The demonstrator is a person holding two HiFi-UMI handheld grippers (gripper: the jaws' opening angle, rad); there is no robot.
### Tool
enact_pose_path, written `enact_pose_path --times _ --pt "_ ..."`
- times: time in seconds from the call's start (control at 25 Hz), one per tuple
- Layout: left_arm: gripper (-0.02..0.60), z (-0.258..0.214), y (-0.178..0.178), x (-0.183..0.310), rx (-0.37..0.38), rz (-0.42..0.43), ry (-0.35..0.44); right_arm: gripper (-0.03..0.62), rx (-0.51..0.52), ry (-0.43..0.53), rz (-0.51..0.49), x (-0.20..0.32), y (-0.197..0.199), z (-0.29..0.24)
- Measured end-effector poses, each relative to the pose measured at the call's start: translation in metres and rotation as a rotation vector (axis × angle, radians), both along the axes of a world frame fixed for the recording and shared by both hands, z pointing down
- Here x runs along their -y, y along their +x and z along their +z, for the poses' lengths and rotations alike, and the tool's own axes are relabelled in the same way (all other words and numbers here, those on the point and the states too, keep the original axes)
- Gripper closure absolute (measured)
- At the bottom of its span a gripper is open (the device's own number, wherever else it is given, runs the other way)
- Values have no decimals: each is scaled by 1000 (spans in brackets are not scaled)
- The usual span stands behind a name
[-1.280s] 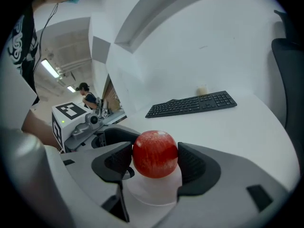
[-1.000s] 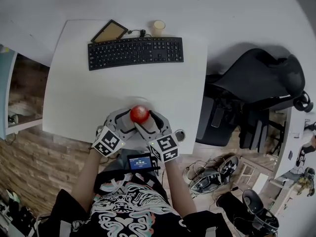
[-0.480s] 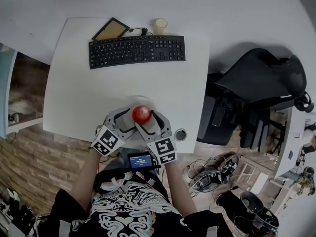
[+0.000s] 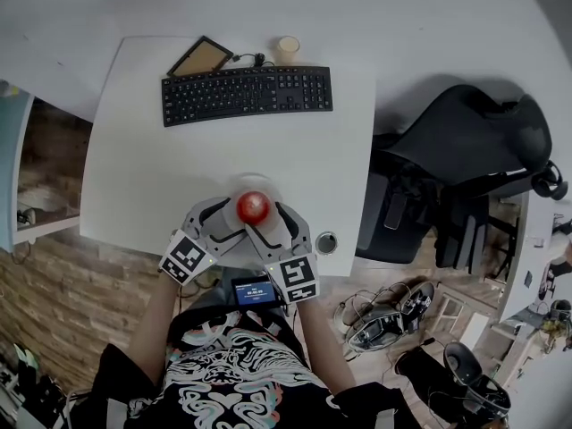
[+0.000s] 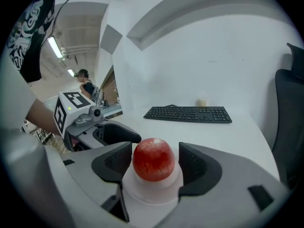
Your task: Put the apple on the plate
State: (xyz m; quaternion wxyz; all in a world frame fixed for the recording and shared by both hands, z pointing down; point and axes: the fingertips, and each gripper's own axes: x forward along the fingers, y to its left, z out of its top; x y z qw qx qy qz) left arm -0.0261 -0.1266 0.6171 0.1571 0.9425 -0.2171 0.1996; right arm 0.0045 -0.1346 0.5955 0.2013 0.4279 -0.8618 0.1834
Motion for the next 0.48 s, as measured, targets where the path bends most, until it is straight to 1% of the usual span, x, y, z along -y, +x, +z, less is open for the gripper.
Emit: enact_pose_path --times 0.12,0.24,0.32,0.4,0.48 --pt "268 -11 -5 -1 -40 -27 36 292 28 16 19 -3 3 -6" --pt "268 -16 -11 -1 -73 -75 38 292 7 23 28 -5 8 -6" --pt "269 -27 -15 1 -125 -106 45 292 4 29 46 -7 13 -8" --pt "270 -43 -20 4 -183 -132 82 293 7 33 70 -8 18 -12" --pt "282 -56 -27 6 -214 -169 113 293 3 39 86 -9 24 -17"
